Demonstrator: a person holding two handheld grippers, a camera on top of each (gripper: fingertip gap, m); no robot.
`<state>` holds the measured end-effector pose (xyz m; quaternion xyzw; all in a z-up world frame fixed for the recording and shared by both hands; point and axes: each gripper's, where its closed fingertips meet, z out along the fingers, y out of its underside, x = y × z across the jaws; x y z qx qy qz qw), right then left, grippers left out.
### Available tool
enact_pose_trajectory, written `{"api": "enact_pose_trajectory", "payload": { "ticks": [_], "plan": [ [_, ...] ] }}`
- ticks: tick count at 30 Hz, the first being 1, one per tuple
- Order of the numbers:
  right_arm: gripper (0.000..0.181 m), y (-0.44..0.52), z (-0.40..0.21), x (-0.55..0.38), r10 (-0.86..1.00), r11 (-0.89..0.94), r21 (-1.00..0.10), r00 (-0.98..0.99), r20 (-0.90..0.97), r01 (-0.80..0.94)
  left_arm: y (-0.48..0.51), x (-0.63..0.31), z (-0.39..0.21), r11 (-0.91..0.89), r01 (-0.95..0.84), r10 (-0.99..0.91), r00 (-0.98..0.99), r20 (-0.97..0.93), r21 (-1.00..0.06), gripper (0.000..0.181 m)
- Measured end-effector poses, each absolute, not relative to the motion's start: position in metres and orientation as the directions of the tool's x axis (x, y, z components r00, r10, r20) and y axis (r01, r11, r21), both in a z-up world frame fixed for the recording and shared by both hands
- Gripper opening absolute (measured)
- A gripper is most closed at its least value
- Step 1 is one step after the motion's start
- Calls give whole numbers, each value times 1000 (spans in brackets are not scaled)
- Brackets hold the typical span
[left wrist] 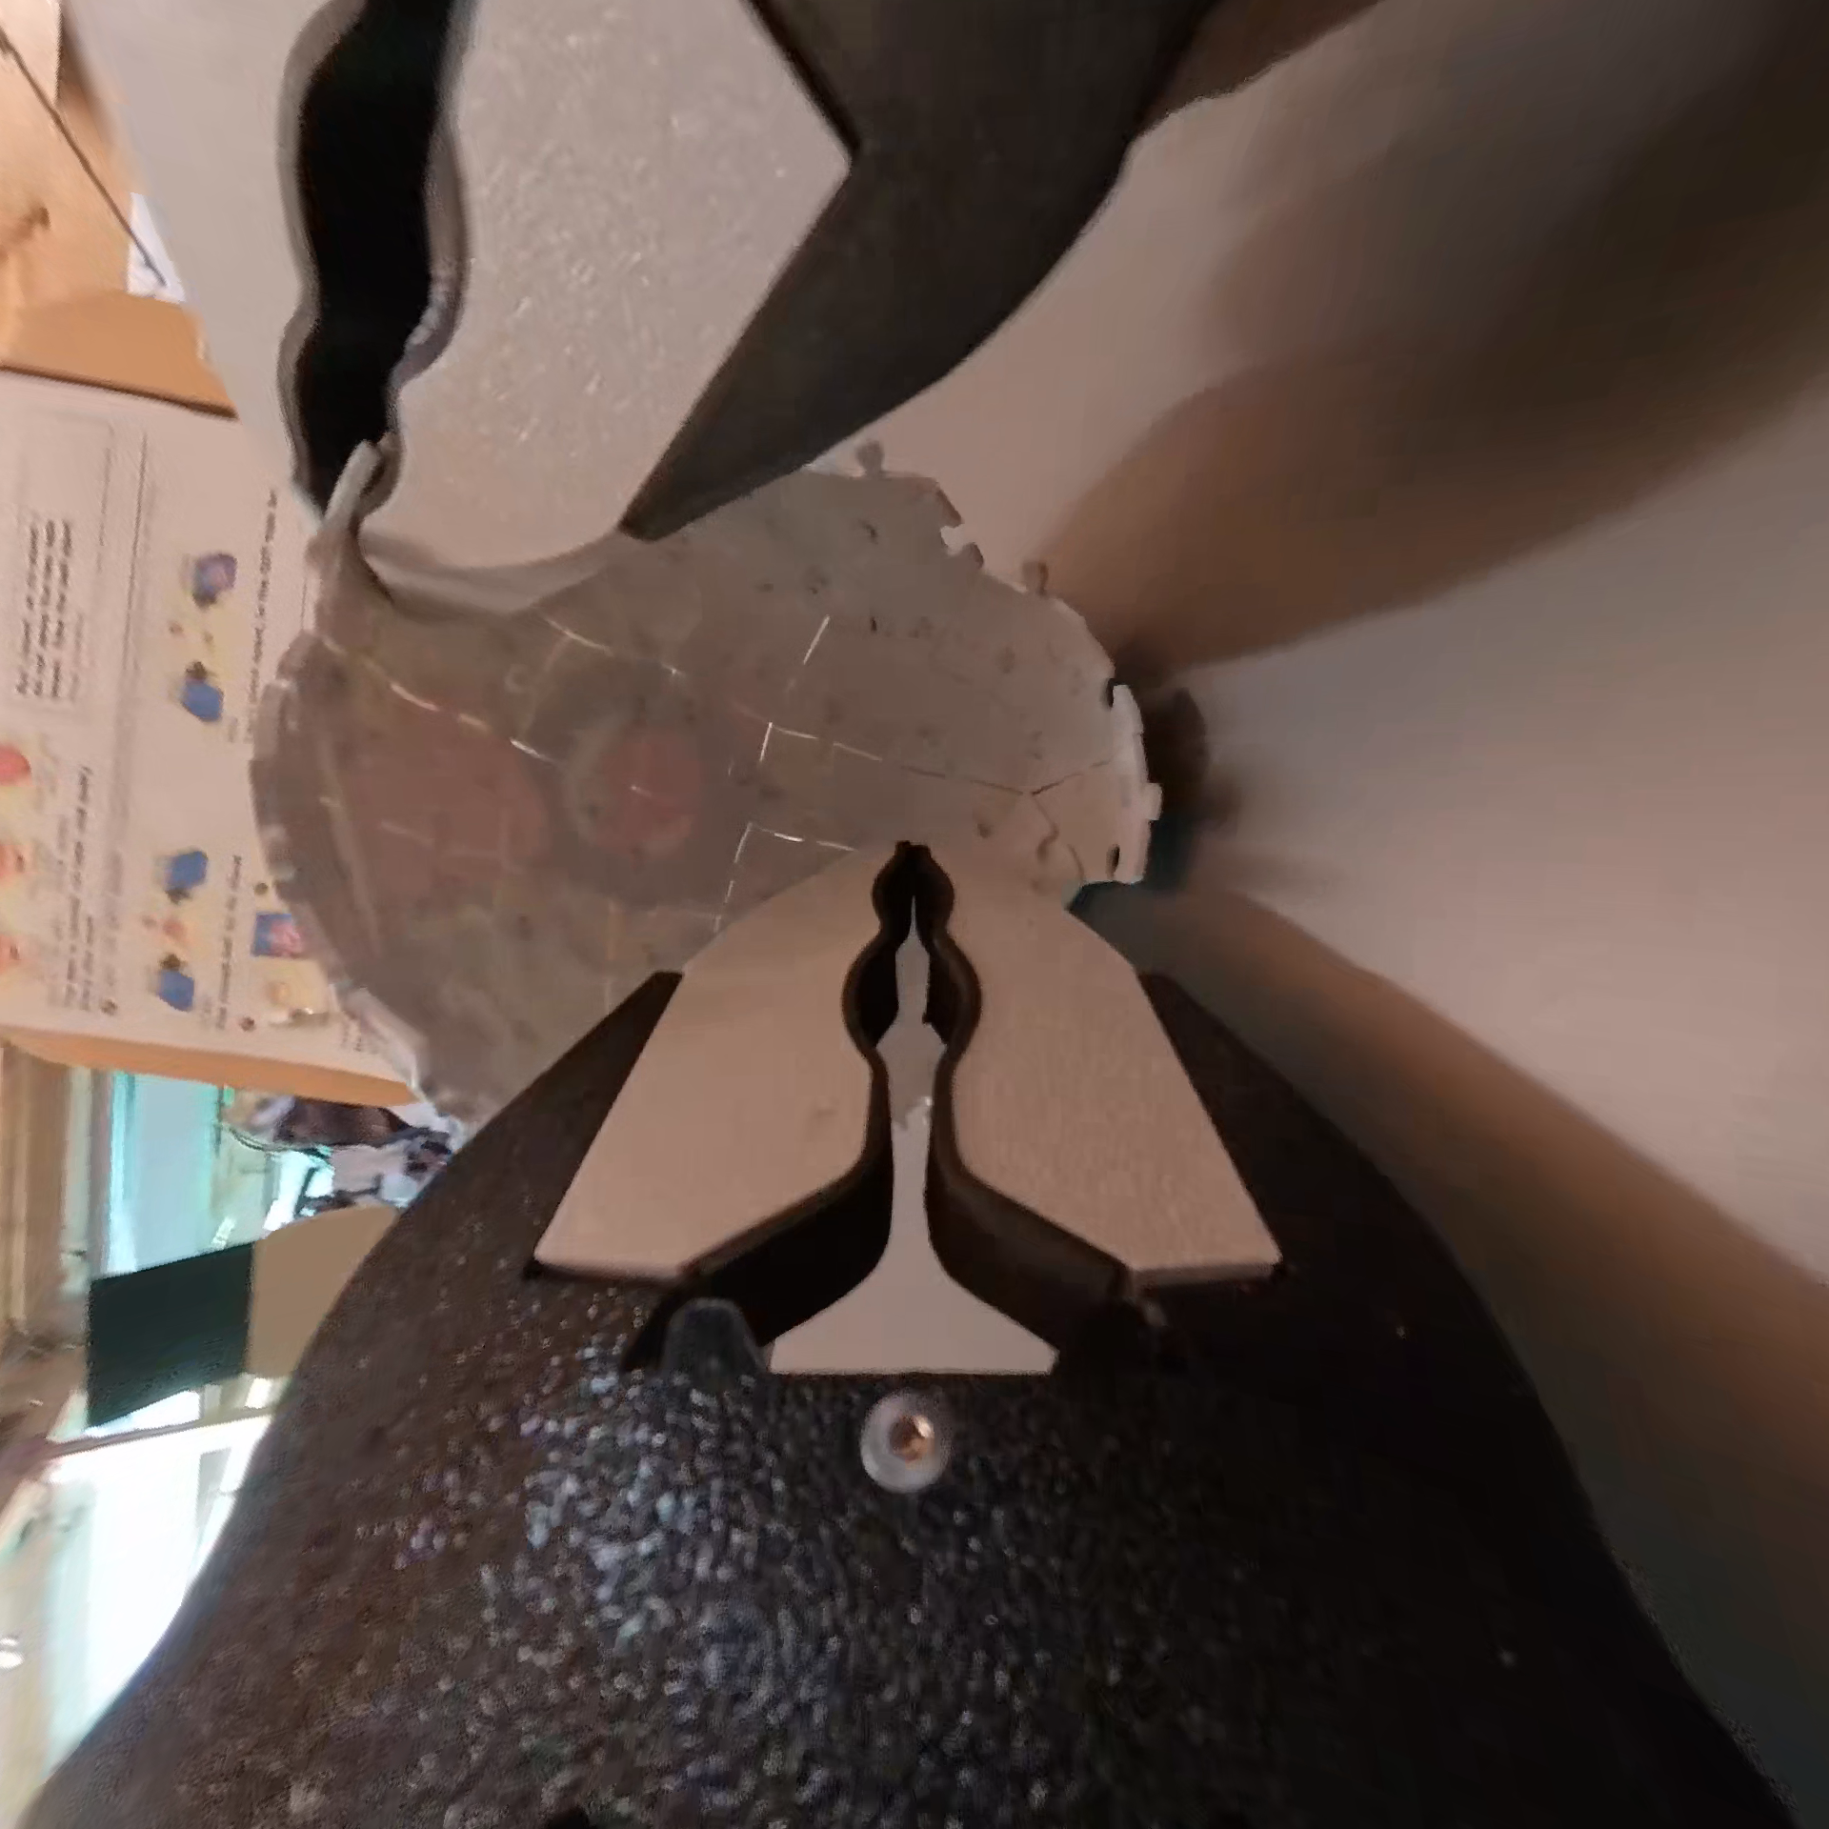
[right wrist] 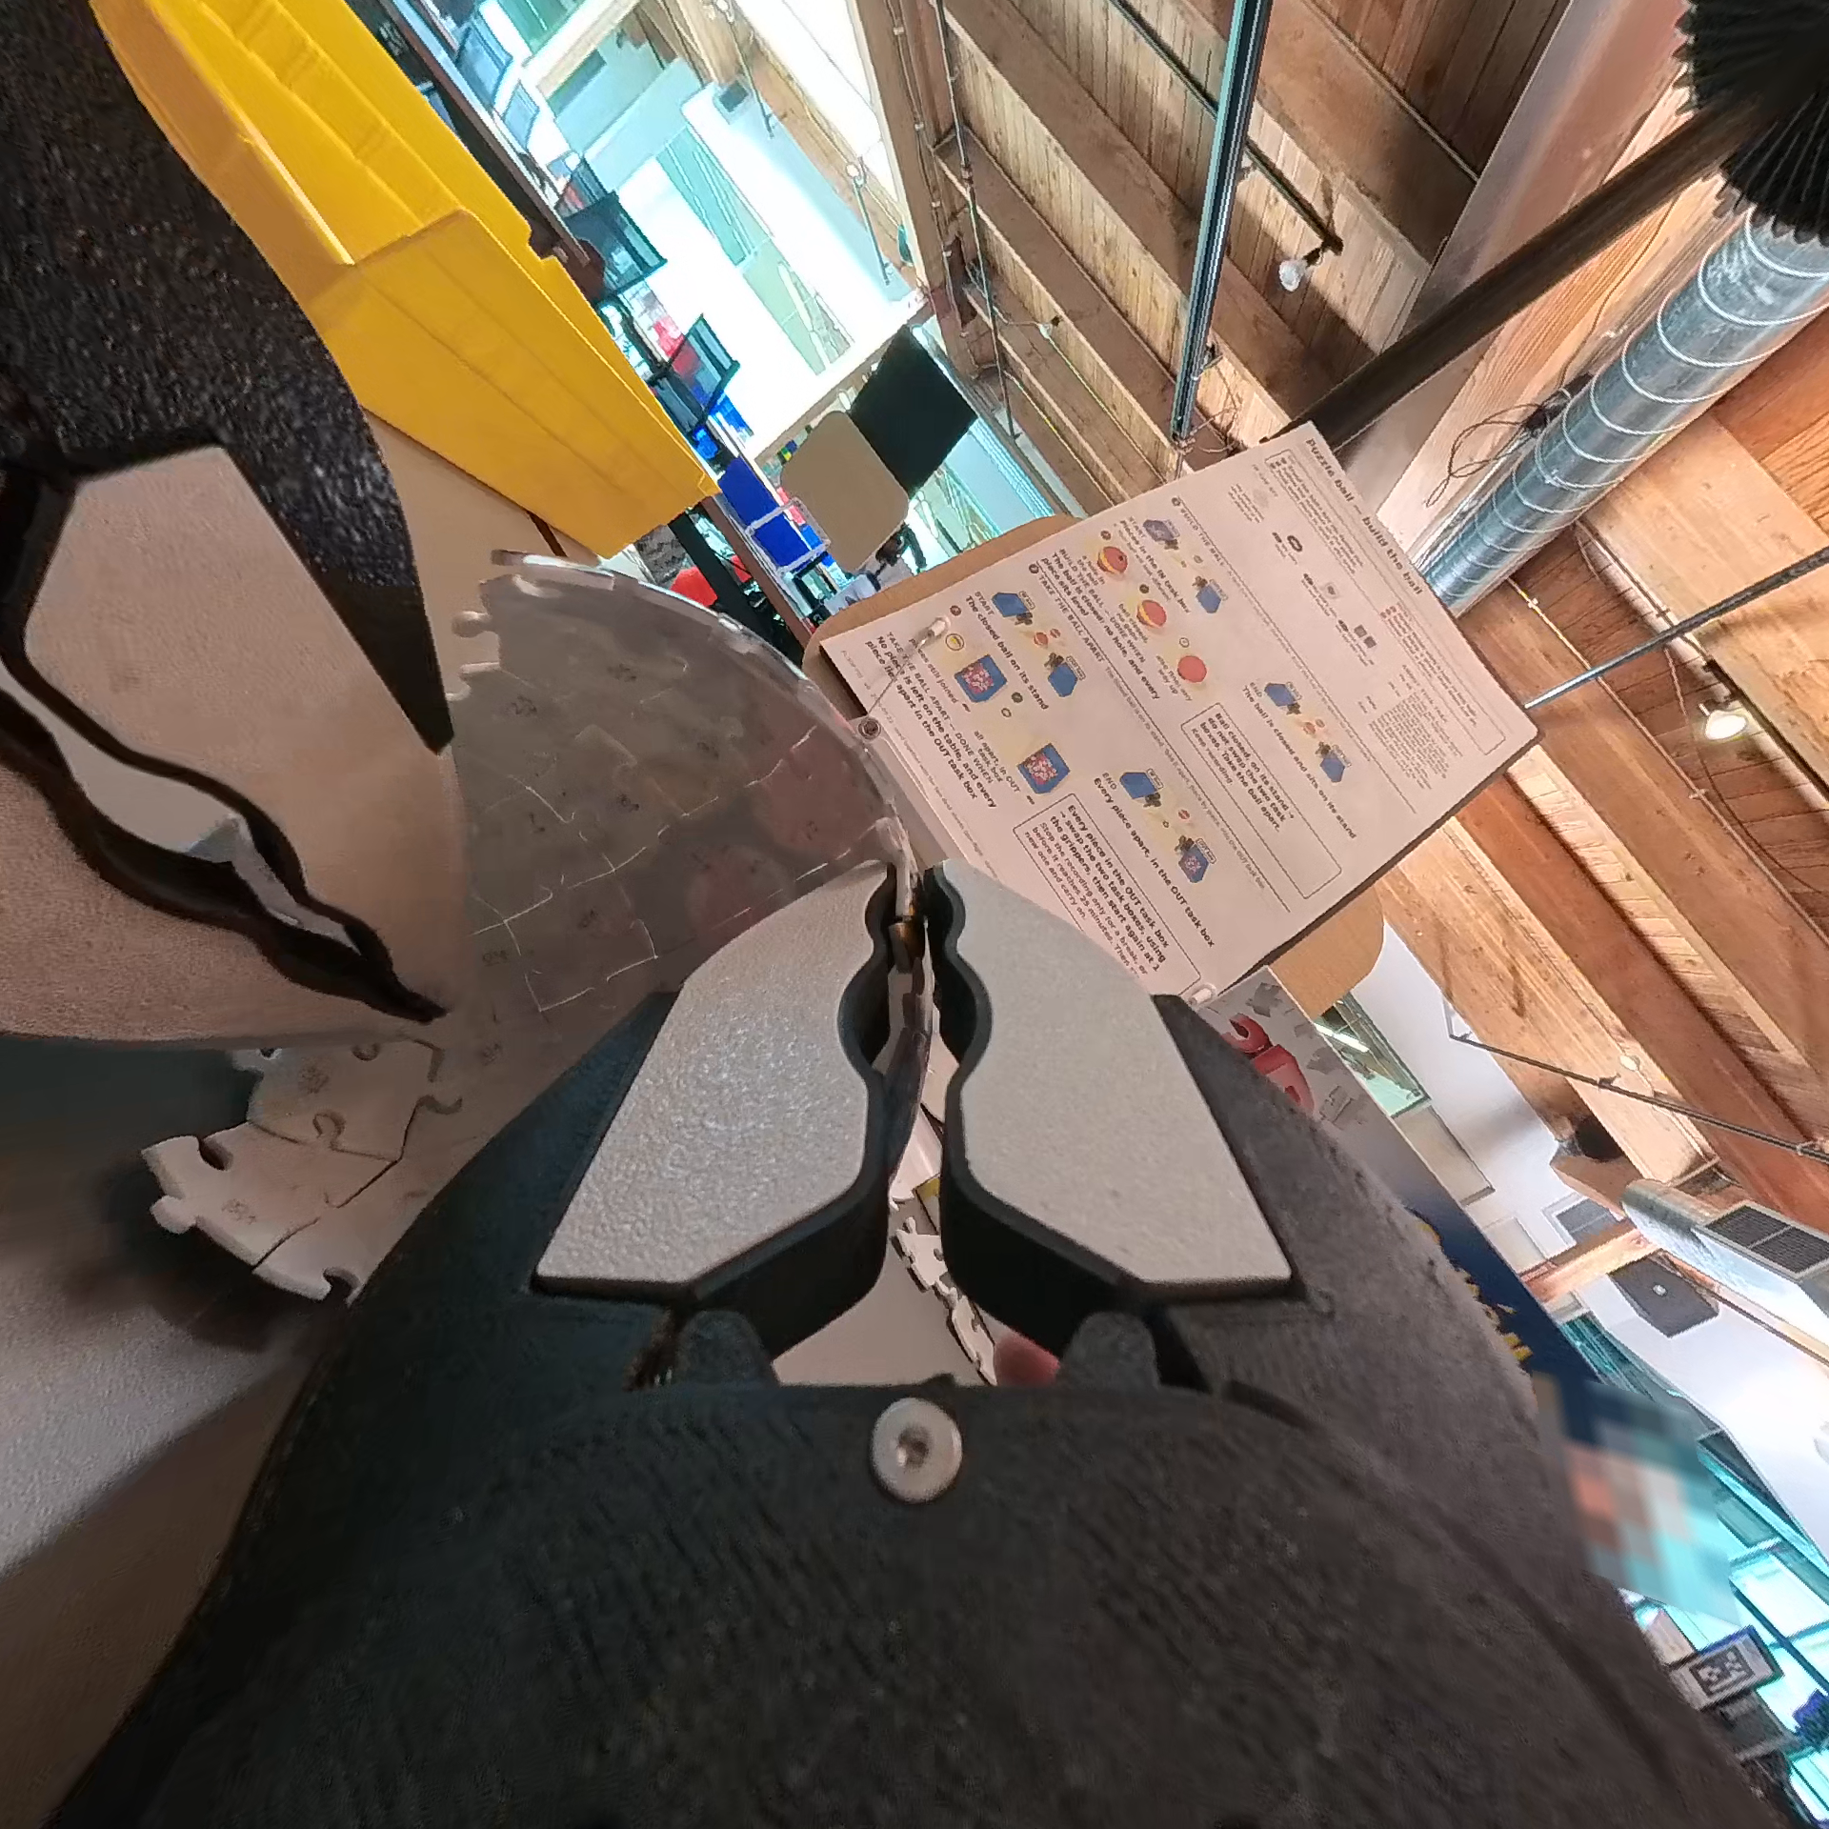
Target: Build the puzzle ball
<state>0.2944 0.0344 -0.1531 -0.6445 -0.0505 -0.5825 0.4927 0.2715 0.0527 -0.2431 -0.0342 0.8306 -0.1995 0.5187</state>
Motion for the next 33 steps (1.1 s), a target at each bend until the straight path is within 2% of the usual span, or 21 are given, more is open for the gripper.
{"api": "enact_pose_trajectory", "payload": {
  "ticks": [4, 9, 16, 23, 33],
  "plan": [
    [5, 35, -153, 294, -512, -503, -581, 322, 797, 640, 53, 271, -240, 961, 197, -94, -430, -898, -195, 0],
    [4, 35, -153, 294, -511, -502, -581, 322, 797, 641, 48, 267, -244, 972, 234, 69, -411, -909, -33, 0],
    [5, 35, -153, 293, -508, -502, -577, 321, 799, 644, 50, 269, -247, 958, 251, 230, -373, -899, 141, 0],
    [5, 37, -153, 292, -503, -500, -573, 321, 803, 650, 47, 248, -261, 939, 325, 274, -509, -816, 113, 0],
    [5, 36, -153, 293, -506, -499, -577, 323, 799, 646, 50, 259, -265, 953, 272, 261, -514, -817, 134, 0]
  ]
}}
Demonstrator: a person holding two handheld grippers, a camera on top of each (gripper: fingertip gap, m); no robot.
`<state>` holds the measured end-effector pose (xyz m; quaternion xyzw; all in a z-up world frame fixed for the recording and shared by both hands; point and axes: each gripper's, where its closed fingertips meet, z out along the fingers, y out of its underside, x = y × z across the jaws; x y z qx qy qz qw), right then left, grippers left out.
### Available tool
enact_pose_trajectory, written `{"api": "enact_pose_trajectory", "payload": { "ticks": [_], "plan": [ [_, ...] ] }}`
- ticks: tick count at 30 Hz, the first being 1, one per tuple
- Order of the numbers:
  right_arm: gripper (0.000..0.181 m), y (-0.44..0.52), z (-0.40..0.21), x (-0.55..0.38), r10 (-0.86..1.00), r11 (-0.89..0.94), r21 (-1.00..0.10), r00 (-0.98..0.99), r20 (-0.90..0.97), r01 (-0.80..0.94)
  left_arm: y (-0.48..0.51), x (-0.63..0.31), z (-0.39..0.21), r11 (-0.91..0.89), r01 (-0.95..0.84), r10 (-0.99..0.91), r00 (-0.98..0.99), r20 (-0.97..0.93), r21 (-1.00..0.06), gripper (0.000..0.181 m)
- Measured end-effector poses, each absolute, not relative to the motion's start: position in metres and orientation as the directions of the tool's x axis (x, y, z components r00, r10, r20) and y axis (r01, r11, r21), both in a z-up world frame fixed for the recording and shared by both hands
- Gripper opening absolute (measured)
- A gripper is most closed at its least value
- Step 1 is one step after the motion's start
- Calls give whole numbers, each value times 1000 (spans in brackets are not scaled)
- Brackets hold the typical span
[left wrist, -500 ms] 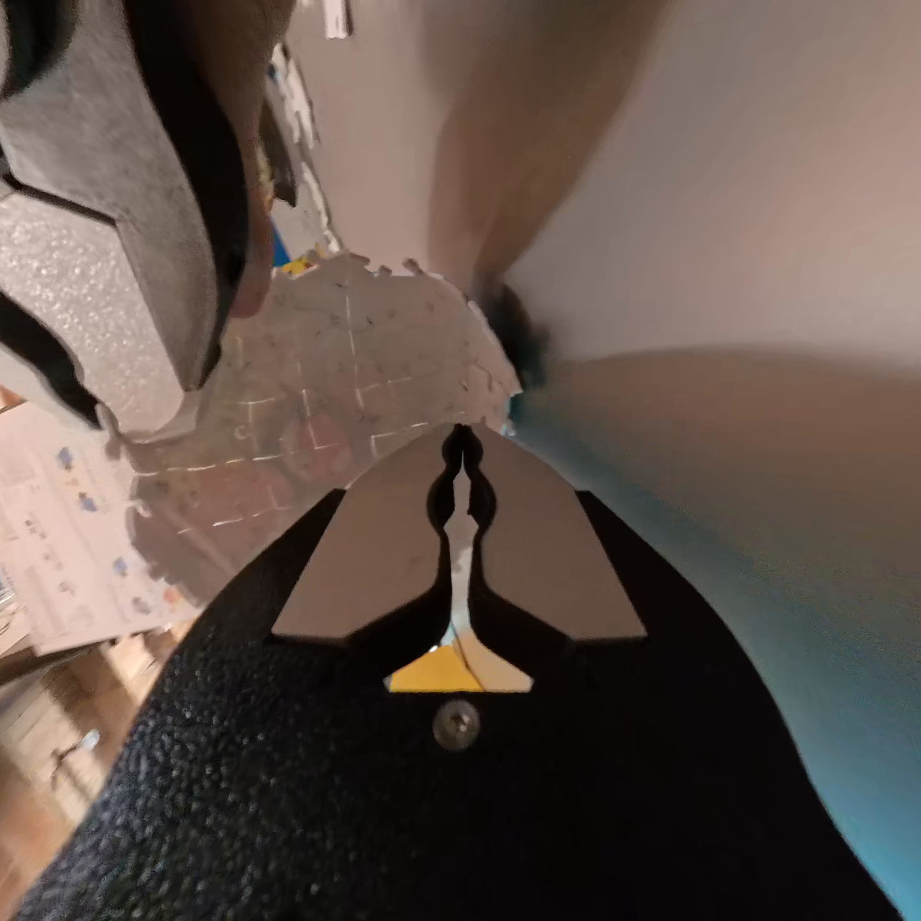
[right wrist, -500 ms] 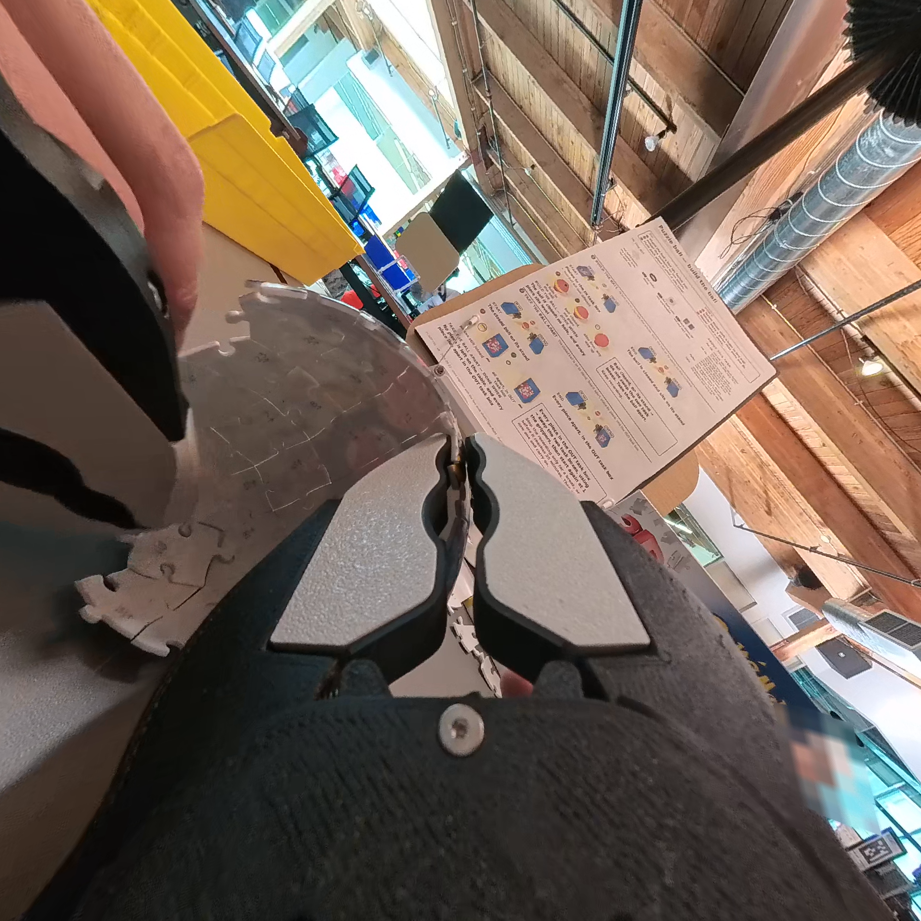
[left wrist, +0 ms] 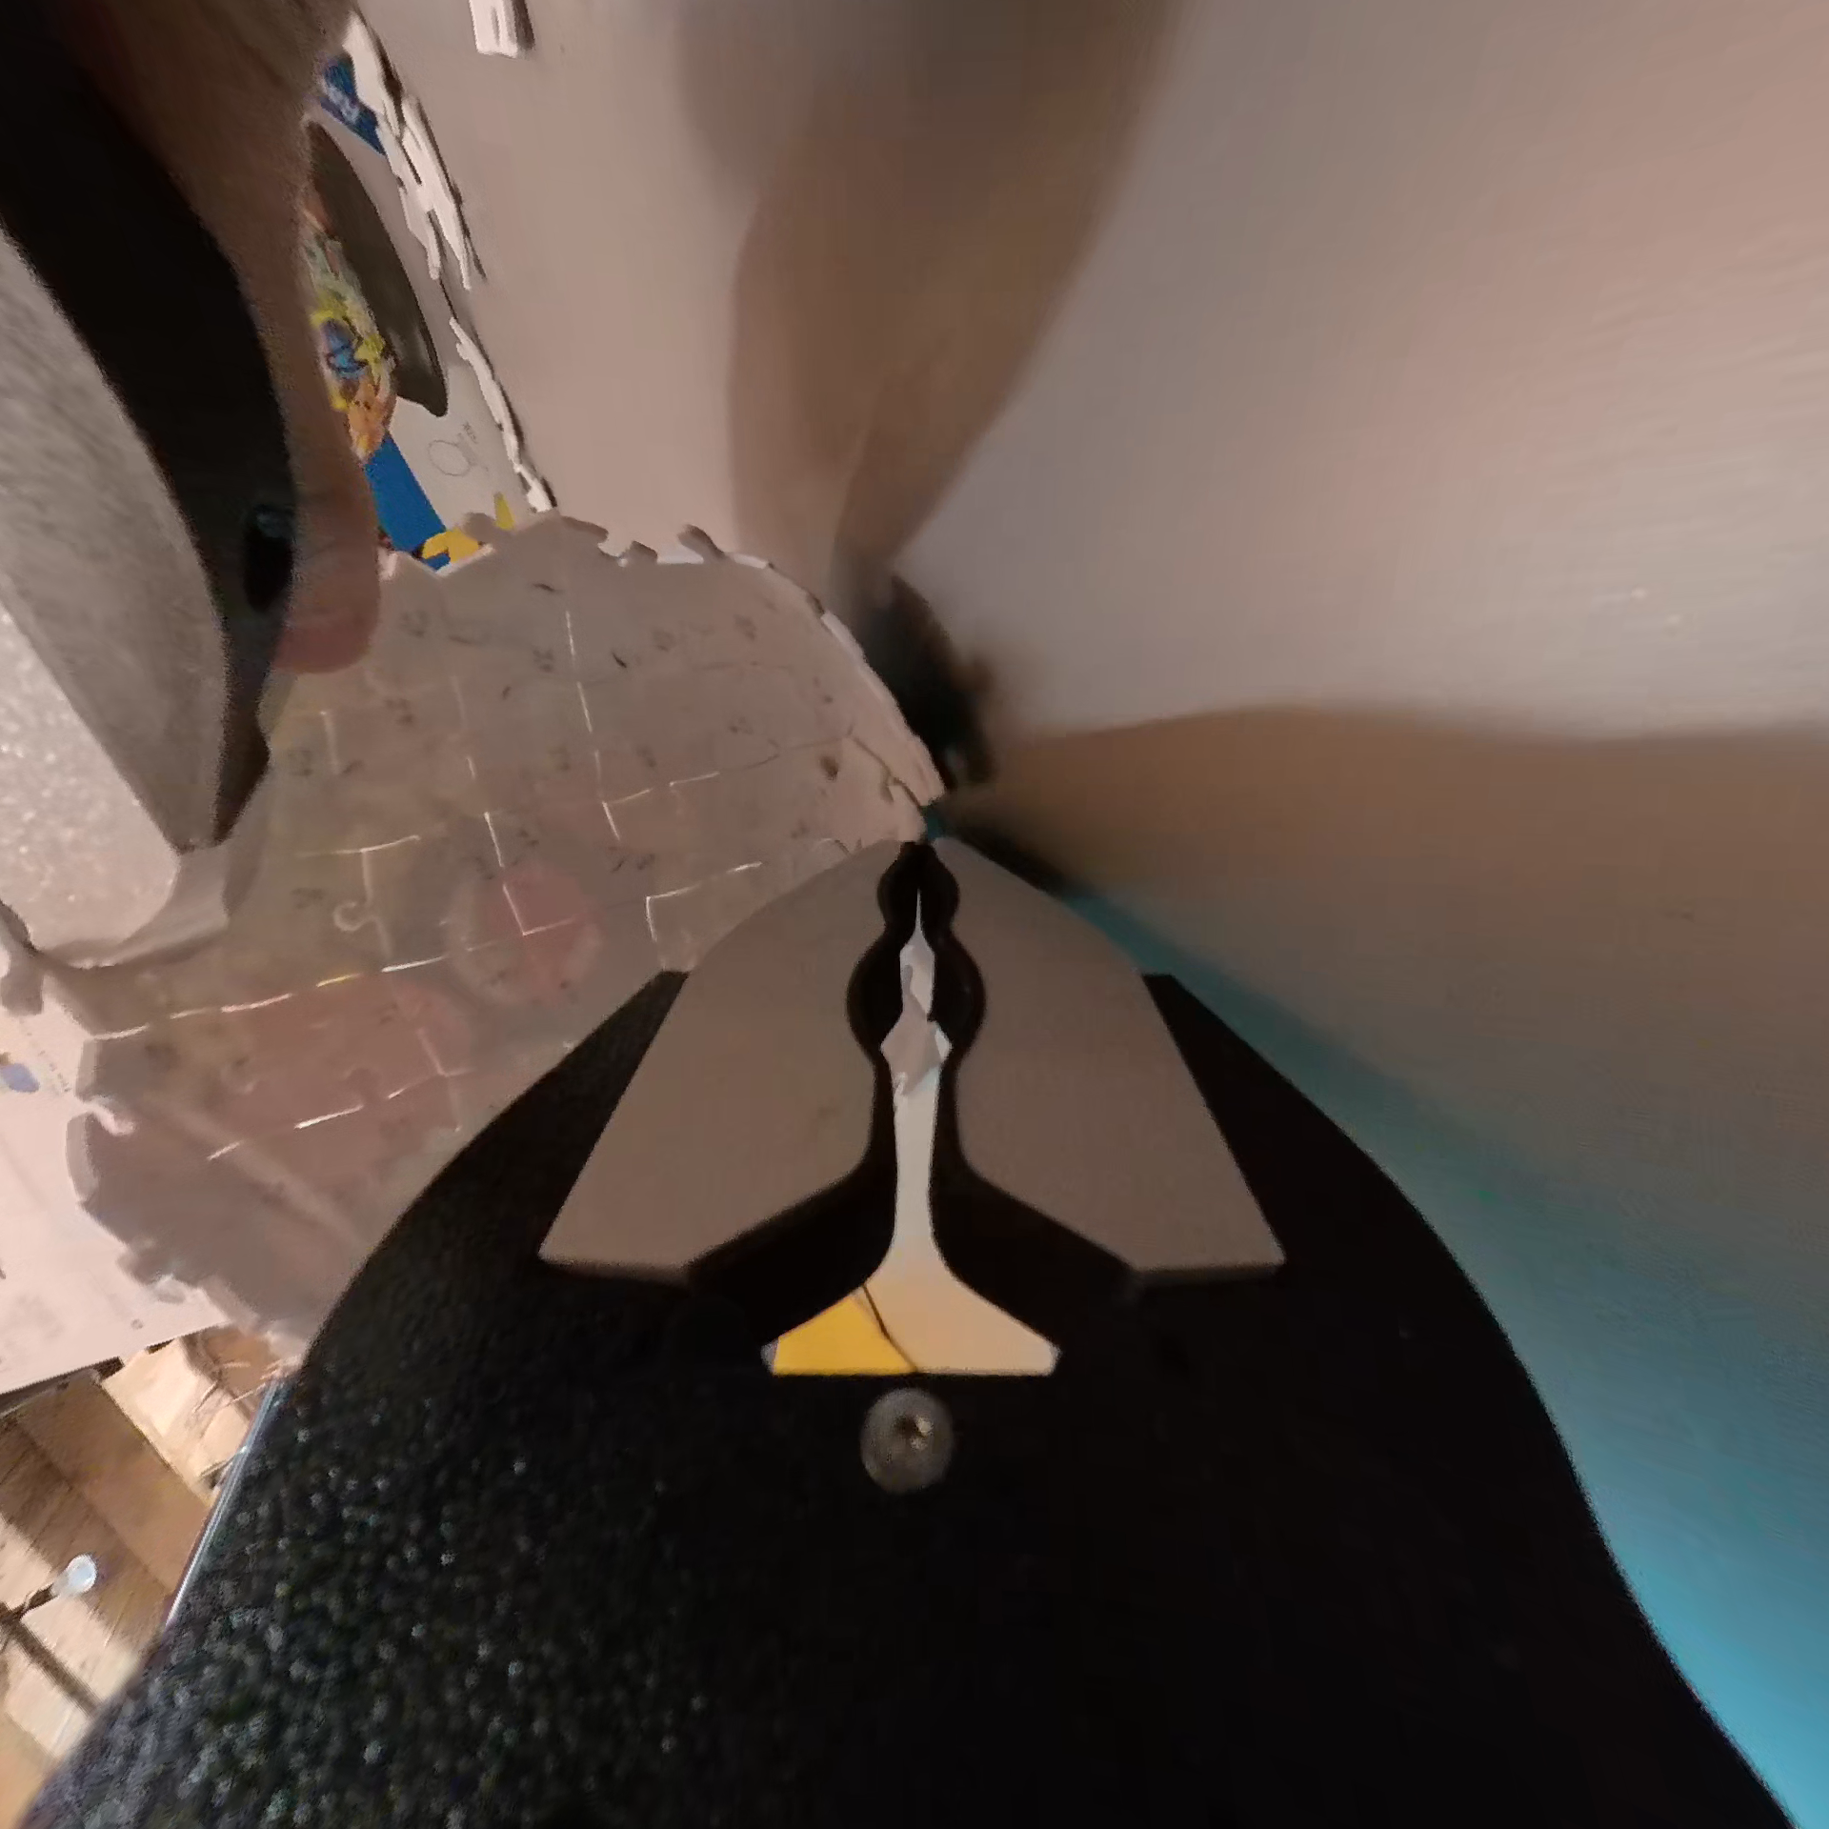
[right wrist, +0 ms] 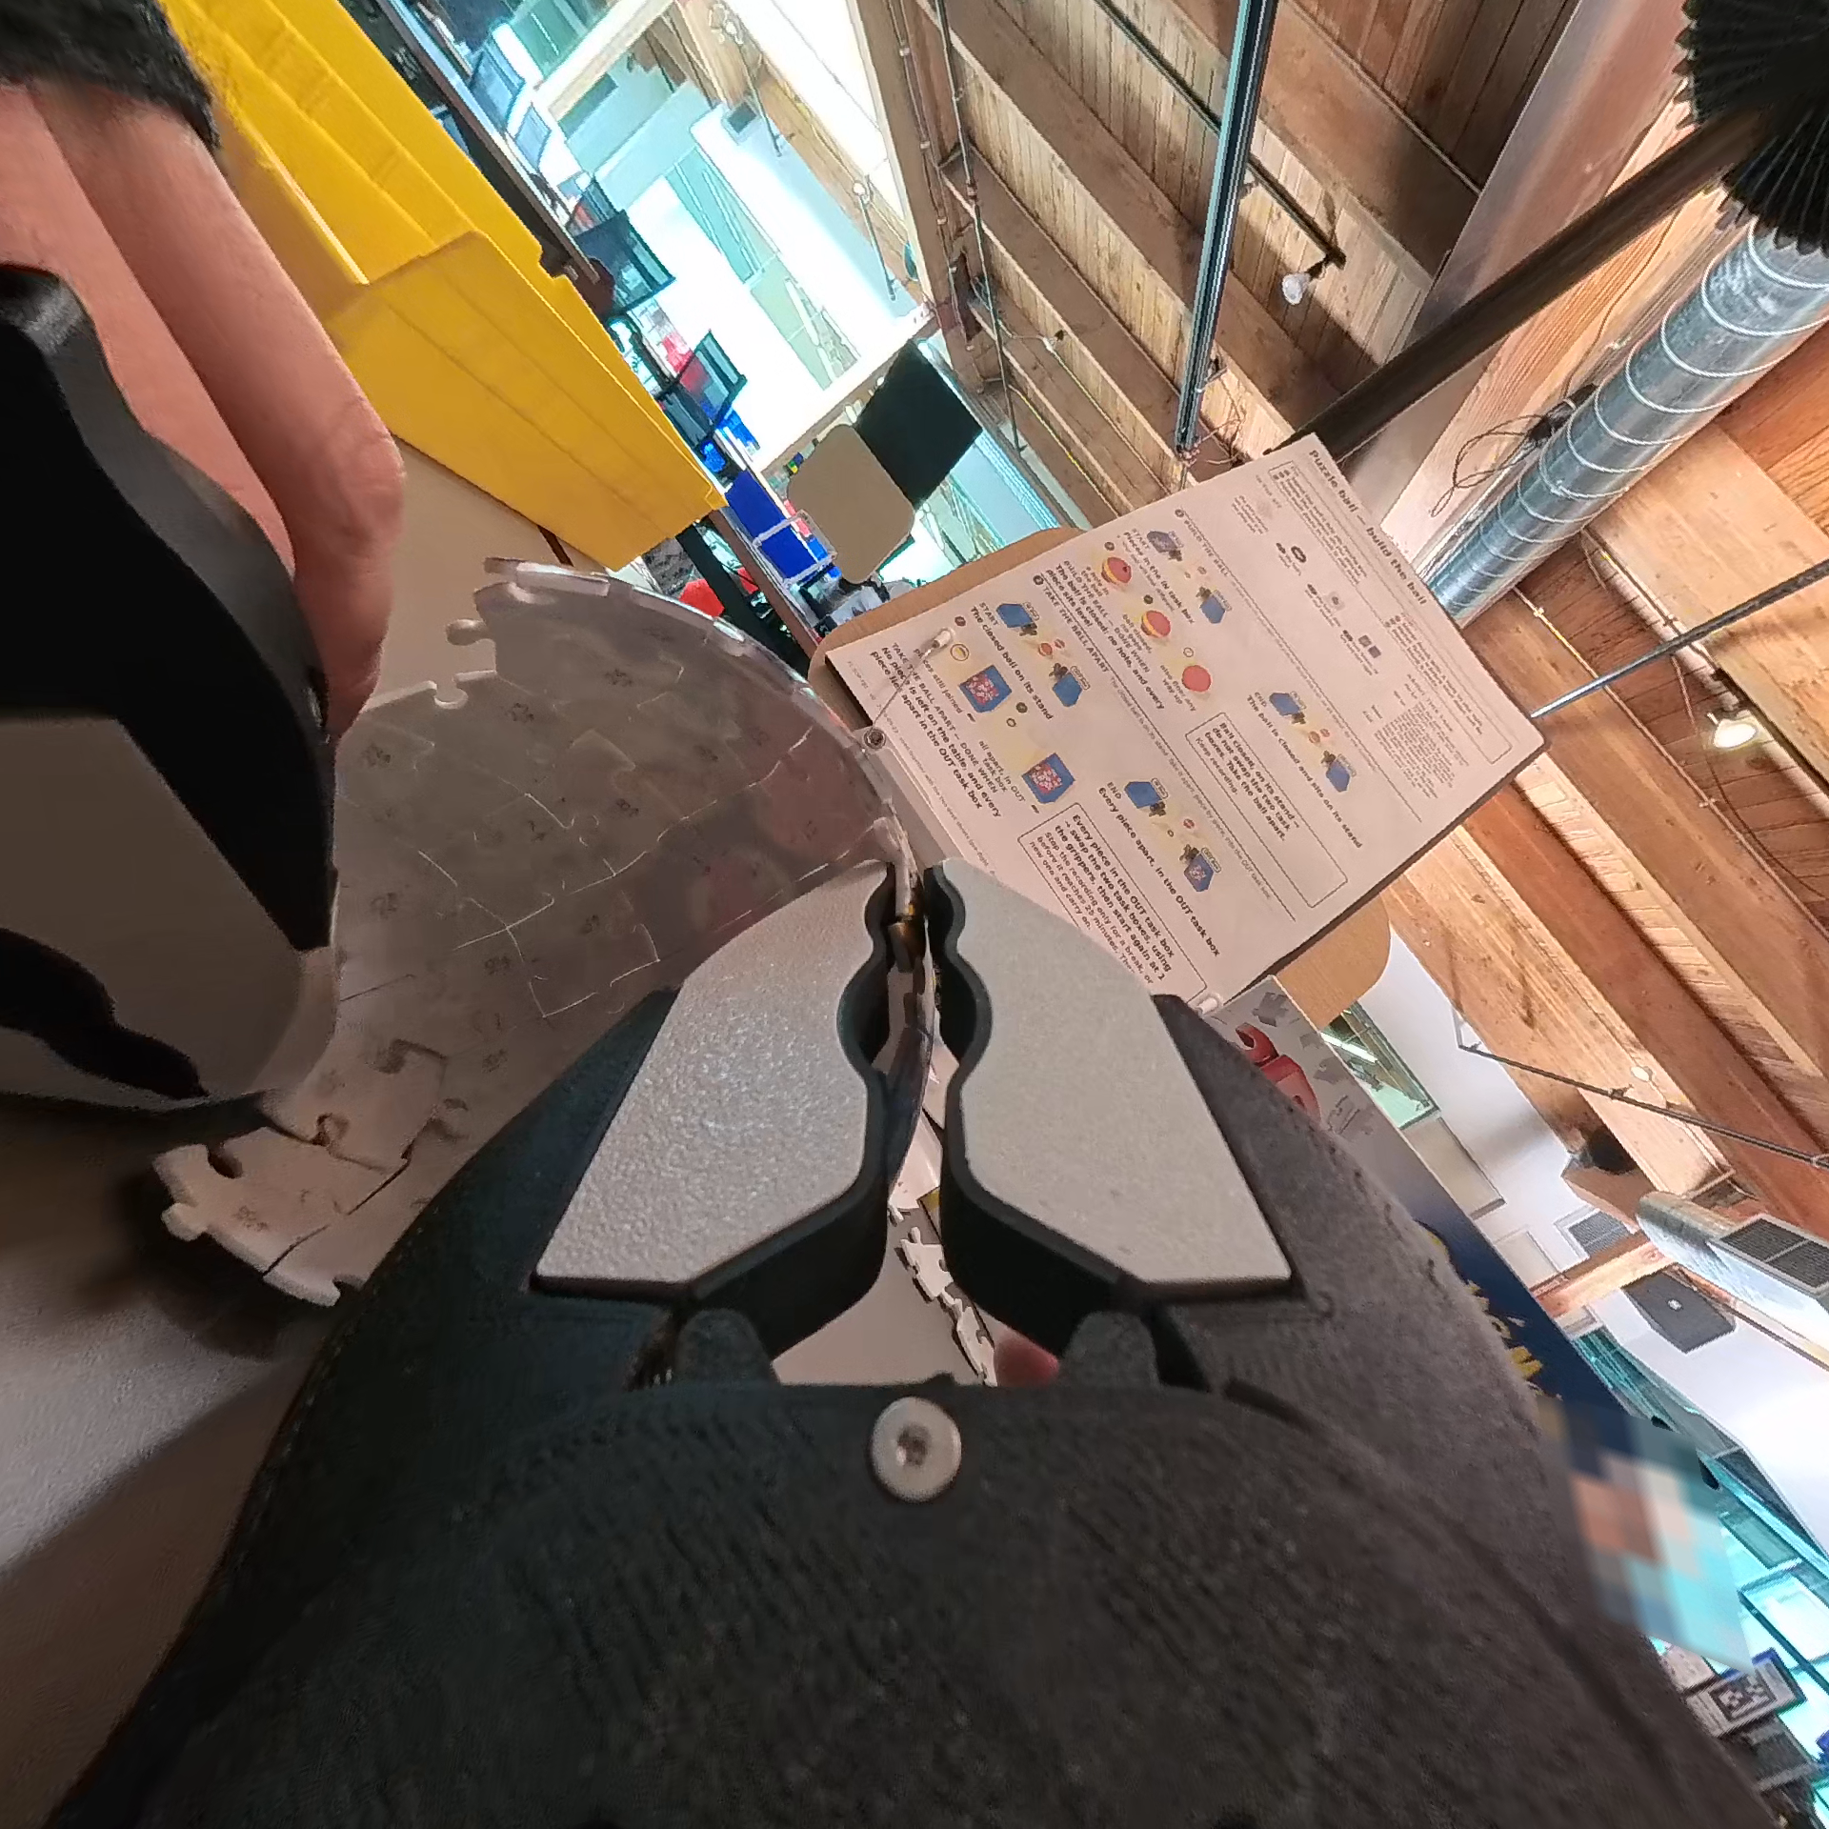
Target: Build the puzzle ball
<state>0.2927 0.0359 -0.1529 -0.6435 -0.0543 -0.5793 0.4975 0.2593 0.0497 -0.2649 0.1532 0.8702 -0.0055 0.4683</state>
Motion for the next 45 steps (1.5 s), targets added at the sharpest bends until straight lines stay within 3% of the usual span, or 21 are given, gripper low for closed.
{"api": "enact_pose_trajectory", "payload": {
  "ticks": [4, 8, 15, 21, 32, 45],
  "plan": [
    [5, 36, -153, 293, -506, -501, -577, 322, 800, 646, 49, 260, -264, 958, 256, 248, -515, -821, 129, 0],
    [5, 35, -153, 294, -511, -500, -581, 324, 797, 642, 42, 255, -259, 966, 253, 184, -524, -832, 55, 0],
    [5, 35, -153, 294, -517, -501, -585, 322, 793, 637, 49, 269, -257, 996, 76, 5, -534, -846, -42, 0],
    [5, 36, -152, 293, -520, -498, -585, 320, 792, 640, 51, 279, -256, 996, 51, -36, -526, -849, -74, 0],
    [5, 36, -153, 294, -524, -491, -591, 324, 788, 640, 66, 285, -267, 999, -50, -23, -498, -867, 2, 0],
    [5, 34, -152, 294, -545, -468, -617, 343, 765, 633, 64, 266, -267, 984, -84, -178, -542, -821, -158, 9]
  ]
}}
